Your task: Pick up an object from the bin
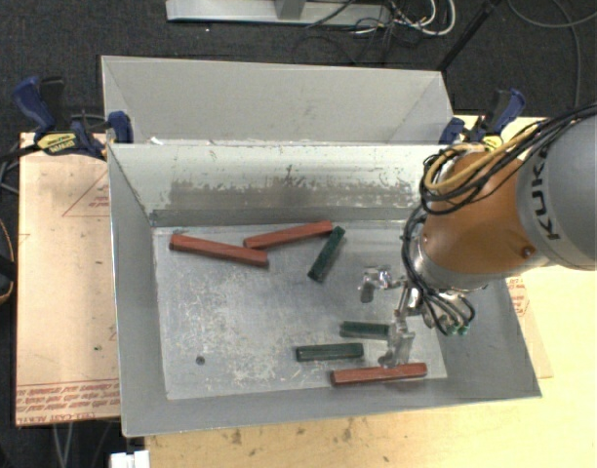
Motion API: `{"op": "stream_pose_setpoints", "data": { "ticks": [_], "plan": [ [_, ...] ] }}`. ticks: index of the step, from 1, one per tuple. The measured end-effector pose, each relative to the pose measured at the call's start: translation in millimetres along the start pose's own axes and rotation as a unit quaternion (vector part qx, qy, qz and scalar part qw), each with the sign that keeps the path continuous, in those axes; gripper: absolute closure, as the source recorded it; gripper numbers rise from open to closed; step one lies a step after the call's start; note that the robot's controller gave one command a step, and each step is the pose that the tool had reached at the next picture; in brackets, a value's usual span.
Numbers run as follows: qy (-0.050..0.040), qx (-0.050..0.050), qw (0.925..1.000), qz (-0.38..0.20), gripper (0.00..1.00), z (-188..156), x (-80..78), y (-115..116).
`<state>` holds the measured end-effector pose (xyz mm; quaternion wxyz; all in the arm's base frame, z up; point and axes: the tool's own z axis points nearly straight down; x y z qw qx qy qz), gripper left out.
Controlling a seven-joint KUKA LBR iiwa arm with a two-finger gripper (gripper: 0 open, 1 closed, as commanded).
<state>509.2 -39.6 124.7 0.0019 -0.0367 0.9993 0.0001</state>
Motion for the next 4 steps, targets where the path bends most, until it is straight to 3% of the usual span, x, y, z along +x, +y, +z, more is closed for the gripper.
{"op": "stream_pose_setpoints", "data": {
  "ticks": [1,2,3,4],
  "plan": [
    [0.0015,-0.001,0.9996,0.03,0.0,-1.8,-9.7,6.9],
    [0.0021,-0.001,0.9994,0.035,0.0,-6.3,-4.8,37.9],
    [0.0033,-0.001,0.9975,0.071,0.0,56.7,-1.2,32.8],
    [0.0035,0.0,0.9978,0.067,1.0,50.8,-5.6,36.6]
  ]
}}
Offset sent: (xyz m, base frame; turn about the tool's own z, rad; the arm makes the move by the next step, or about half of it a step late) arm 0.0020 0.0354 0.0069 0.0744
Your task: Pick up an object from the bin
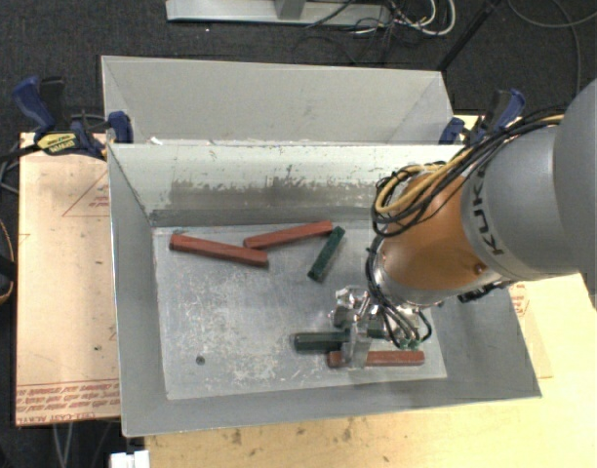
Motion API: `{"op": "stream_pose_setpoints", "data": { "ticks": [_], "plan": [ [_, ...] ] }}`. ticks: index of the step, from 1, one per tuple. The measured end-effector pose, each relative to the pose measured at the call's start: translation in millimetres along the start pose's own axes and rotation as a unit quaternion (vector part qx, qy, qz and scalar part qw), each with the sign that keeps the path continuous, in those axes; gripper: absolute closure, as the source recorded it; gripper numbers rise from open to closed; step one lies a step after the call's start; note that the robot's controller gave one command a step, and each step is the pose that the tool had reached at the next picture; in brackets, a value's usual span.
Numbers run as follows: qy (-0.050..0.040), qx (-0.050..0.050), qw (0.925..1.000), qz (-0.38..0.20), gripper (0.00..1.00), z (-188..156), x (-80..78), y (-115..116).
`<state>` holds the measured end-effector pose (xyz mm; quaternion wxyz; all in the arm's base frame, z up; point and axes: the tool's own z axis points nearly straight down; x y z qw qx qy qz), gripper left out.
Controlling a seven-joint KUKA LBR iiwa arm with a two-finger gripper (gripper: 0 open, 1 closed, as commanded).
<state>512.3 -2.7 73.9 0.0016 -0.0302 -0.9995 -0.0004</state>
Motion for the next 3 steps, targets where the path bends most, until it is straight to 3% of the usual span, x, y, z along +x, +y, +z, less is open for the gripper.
{"op": "stream_pose_setpoints", "data": {
  "ticks": [3],
  "plan": [
    [-0.0002,0.0,1.0,0.0,1.0,-18.7,1.8,0.3]
  ]
}}
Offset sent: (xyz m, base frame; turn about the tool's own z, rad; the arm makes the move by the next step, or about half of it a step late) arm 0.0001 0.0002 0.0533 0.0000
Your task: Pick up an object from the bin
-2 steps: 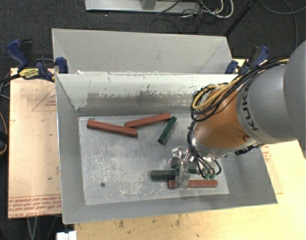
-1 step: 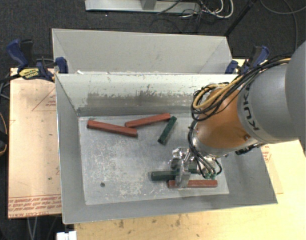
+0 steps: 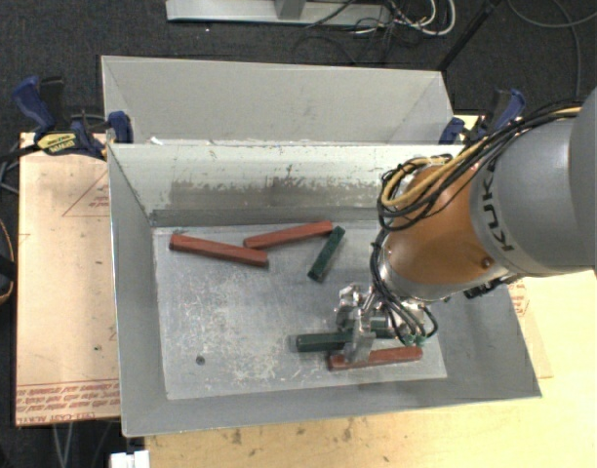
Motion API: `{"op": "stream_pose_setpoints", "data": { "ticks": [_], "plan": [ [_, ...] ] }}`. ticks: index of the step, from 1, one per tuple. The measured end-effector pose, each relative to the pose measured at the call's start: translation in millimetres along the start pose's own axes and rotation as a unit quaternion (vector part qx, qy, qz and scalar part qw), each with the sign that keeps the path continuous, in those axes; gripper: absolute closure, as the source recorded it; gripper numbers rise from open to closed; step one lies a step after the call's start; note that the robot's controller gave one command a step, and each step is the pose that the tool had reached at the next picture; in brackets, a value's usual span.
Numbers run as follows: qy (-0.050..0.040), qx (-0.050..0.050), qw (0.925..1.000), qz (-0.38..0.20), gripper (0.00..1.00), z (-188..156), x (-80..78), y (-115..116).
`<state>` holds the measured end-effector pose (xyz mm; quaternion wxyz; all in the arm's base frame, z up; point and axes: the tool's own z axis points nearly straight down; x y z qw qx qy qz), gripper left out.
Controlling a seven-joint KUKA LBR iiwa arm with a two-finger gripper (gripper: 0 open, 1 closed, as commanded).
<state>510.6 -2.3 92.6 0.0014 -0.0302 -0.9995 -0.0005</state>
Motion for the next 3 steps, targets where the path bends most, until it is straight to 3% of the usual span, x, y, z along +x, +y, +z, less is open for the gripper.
{"op": "stream_pose_setpoints", "data": {
  "ticks": [3],
  "plan": [
    [-0.0015,0.0,1.0,0.0,1.0,-42.4,-0.8,0.4]
  ]
}}
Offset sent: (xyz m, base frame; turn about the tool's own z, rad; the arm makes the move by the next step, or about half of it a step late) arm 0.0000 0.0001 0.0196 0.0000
